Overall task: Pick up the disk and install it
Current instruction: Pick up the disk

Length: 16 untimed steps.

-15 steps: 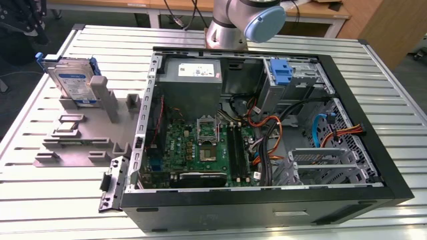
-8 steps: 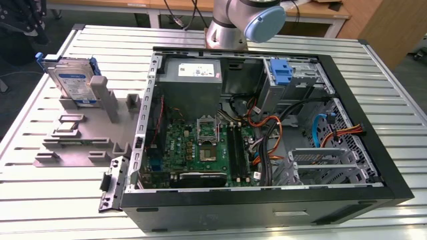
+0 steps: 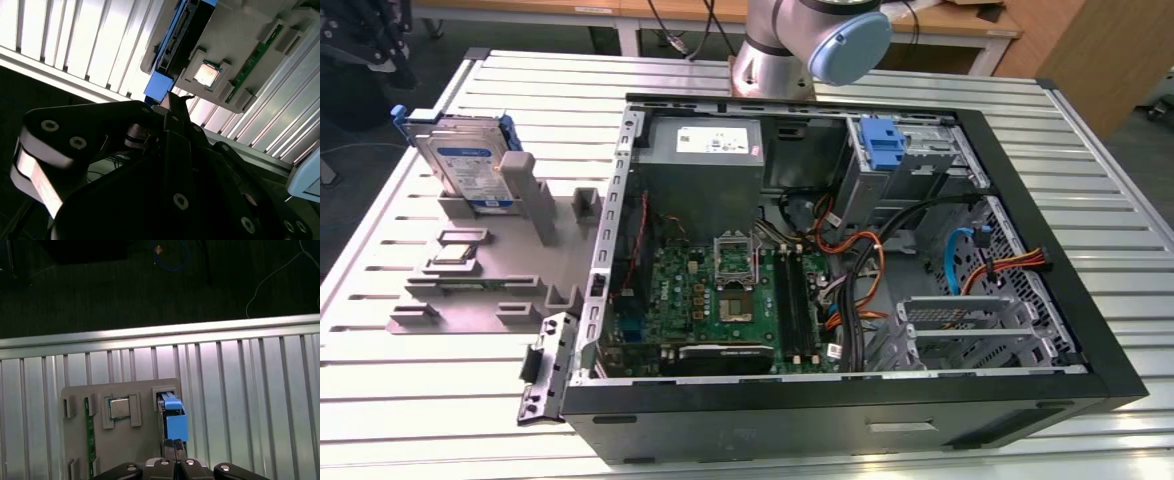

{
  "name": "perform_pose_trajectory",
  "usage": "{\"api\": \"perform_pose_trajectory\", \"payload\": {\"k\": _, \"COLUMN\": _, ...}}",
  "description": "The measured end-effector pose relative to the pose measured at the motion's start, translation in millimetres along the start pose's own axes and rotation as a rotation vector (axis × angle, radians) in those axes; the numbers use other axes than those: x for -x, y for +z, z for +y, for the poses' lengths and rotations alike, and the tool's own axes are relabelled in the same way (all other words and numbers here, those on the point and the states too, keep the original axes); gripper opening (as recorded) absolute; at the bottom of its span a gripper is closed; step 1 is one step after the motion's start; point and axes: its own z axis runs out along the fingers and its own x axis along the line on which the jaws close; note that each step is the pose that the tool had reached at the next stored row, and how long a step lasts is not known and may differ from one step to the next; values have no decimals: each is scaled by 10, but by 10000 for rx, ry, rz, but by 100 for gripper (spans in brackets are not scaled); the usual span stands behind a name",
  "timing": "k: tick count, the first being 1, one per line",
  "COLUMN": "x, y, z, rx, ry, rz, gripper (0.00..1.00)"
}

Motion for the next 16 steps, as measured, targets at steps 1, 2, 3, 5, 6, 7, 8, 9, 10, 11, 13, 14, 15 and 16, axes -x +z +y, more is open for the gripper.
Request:
{"api": "perform_pose_trajectory", "payload": {"k": 1, "x": 0, "y": 0, "z": 0, "rx": 3, "ry": -78, "rz": 2, "gripper": 10}}
{"api": "perform_pose_trajectory", "payload": {"k": 2, "x": 0, "y": 0, "z": 0, "rx": 6, "ry": -174, "rz": 5, "gripper": 10}}
{"api": "perform_pose_trajectory", "payload": {"k": 3, "x": 0, "y": 0, "z": 0, "rx": 9, "ry": -276, "rz": 8, "gripper": 10}}
{"api": "perform_pose_trajectory", "payload": {"k": 5, "x": 0, "y": 0, "z": 0, "rx": 16, "ry": -496, "rz": 14, "gripper": 10}}
{"api": "perform_pose_trajectory", "payload": {"k": 6, "x": 0, "y": 0, "z": 0, "rx": 19, "ry": -607, "rz": 17, "gripper": 10}}
{"api": "perform_pose_trajectory", "payload": {"k": 7, "x": 0, "y": 0, "z": 0, "rx": 22, "ry": -718, "rz": 20, "gripper": 10}}
{"api": "perform_pose_trajectory", "payload": {"k": 8, "x": 0, "y": 0, "z": 0, "rx": 27, "ry": -843, "rz": 24, "gripper": 10}}
{"api": "perform_pose_trajectory", "payload": {"k": 9, "x": 0, "y": 0, "z": 0, "rx": 30, "ry": -956, "rz": 28, "gripper": 10}}
{"api": "perform_pose_trajectory", "payload": {"k": 10, "x": 0, "y": 0, "z": 0, "rx": 34, "ry": -1068, "rz": 31, "gripper": 10}}
{"api": "perform_pose_trajectory", "payload": {"k": 11, "x": 0, "y": 0, "z": 0, "rx": 37, "ry": -1180, "rz": 34, "gripper": 10}}
{"api": "perform_pose_trajectory", "payload": {"k": 13, "x": 0, "y": 0, "z": 0, "rx": 42, "ry": -1346, "rz": 39, "gripper": 10}}
{"api": "perform_pose_trajectory", "payload": {"k": 14, "x": 0, "y": 0, "z": 0, "rx": 43, "ry": -1368, "rz": 40, "gripper": 10}}
{"api": "perform_pose_trajectory", "payload": {"k": 15, "x": 0, "y": 0, "z": 0, "rx": 43, "ry": -1370, "rz": 40, "gripper": 10}}
{"api": "perform_pose_trajectory", "payload": {"k": 16, "x": 0, "y": 0, "z": 0, "rx": 43, "ry": -1371, "rz": 40, "gripper": 10}}
